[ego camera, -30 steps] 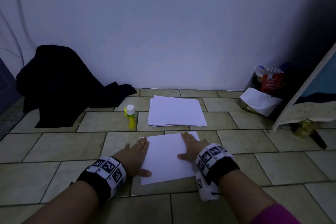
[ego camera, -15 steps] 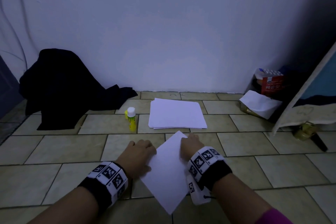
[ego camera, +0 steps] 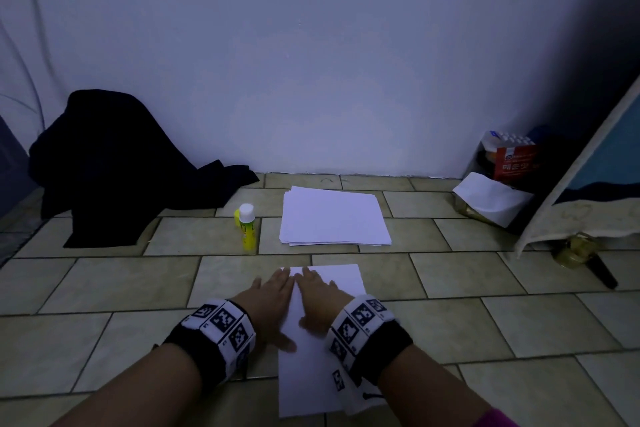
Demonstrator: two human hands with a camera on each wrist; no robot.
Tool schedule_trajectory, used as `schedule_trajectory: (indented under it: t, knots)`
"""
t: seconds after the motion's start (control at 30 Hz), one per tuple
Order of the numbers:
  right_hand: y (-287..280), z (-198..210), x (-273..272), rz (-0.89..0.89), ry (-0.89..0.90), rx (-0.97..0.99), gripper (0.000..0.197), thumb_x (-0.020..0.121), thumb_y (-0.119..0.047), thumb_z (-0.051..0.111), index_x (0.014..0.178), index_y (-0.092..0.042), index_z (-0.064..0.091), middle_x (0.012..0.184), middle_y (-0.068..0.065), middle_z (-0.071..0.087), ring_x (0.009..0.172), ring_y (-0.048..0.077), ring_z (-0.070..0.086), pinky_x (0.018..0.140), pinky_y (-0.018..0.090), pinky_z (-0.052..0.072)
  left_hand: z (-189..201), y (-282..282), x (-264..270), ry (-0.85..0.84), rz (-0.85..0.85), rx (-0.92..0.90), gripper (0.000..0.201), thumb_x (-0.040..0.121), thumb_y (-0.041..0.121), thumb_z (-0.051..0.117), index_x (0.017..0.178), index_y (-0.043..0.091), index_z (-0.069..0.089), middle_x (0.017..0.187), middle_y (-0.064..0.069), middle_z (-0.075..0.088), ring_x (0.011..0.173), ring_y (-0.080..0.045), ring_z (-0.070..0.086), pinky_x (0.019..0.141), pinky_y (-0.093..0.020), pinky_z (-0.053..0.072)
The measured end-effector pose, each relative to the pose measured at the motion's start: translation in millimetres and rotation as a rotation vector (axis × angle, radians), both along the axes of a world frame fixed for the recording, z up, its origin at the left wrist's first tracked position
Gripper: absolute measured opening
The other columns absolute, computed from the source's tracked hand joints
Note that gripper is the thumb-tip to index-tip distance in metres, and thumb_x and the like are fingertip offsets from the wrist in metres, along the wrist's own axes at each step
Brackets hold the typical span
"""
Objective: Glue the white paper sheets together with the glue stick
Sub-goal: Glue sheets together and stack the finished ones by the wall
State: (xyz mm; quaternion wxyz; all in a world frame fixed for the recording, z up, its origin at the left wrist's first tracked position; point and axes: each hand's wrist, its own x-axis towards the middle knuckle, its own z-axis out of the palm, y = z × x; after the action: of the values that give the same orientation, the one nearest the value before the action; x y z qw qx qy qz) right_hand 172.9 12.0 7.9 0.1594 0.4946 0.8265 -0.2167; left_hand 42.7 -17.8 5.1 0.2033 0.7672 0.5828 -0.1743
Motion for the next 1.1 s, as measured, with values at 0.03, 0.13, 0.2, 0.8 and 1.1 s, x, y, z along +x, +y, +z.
schedule_trajectory:
  t: [0.03,0.13,0.2,0.8,1.1]
  knots:
    - [1.4,2.6,5.1,-0.002,-0.006,-0.023,0.088,0.093,-0.027,0.059,0.152,-0.008,-0.003,0.160,0.006,-0.007,0.148,0.019,-0.003,0.119,0.045,0.005,0.4,-0.8,-0.7,0.005,0.001,0.000,0.119,0.081,0.055,0.067,0.151,0.004,-0.014,0.159,-0.011,-0.020,0.148,-0.022,-0.014,0.119,-0.043,-0.003]
    - [7.1,7.4,28.2,-0.072,-0.040,-0.041,0.094,0.091,-0.041,0.058,0.152,-0.010,-0.007,0.160,0.002,-0.009,0.148,0.015,-0.001,0.120,0.046,0.004,0.4,-0.5,-1.2,0.006,0.002,0.001,0.117,0.082,0.056,0.065,0.151,0.005,-0.015,0.159,-0.011,-0.021,0.148,-0.021,-0.014,0.119,-0.043,-0.004]
    - [10.9,7.9,43.9,-0.128,-0.070,-0.033,0.095,0.091,-0.045,0.057,0.152,-0.010,-0.008,0.160,0.001,-0.011,0.148,0.016,0.001,0.119,0.046,0.007,1.1,-0.2,-1.3,0.011,-0.006,0.001,0.117,0.082,0.058,0.064,0.151,0.005,-0.015,0.159,-0.010,-0.021,0.148,-0.021,-0.014,0.118,-0.043,-0.004]
    - [2.8,6.7,10.7,-0.063,-0.107,0.184,0.054,0.093,-0.020,0.052,0.142,-0.019,0.030,0.143,0.015,0.025,0.134,0.033,0.024,0.102,0.046,0.035,14.4,-5.7,-9.8,-0.017,0.014,0.238,0.078,0.083,0.046,0.068,0.145,0.018,0.031,0.151,-0.008,0.025,0.138,-0.025,0.024,0.111,-0.037,0.027]
    - [20.9,3.2,46.6,0.018,-0.091,0.037,0.101,0.081,-0.051,0.067,0.153,-0.025,0.001,0.160,0.000,-0.003,0.147,0.021,0.001,0.116,0.057,0.005,-3.1,-2.0,-35.2,0.002,0.074,-0.024,0.136,0.061,0.085,0.052,0.150,0.013,-0.021,0.158,0.000,-0.025,0.146,-0.015,-0.019,0.115,-0.052,-0.010]
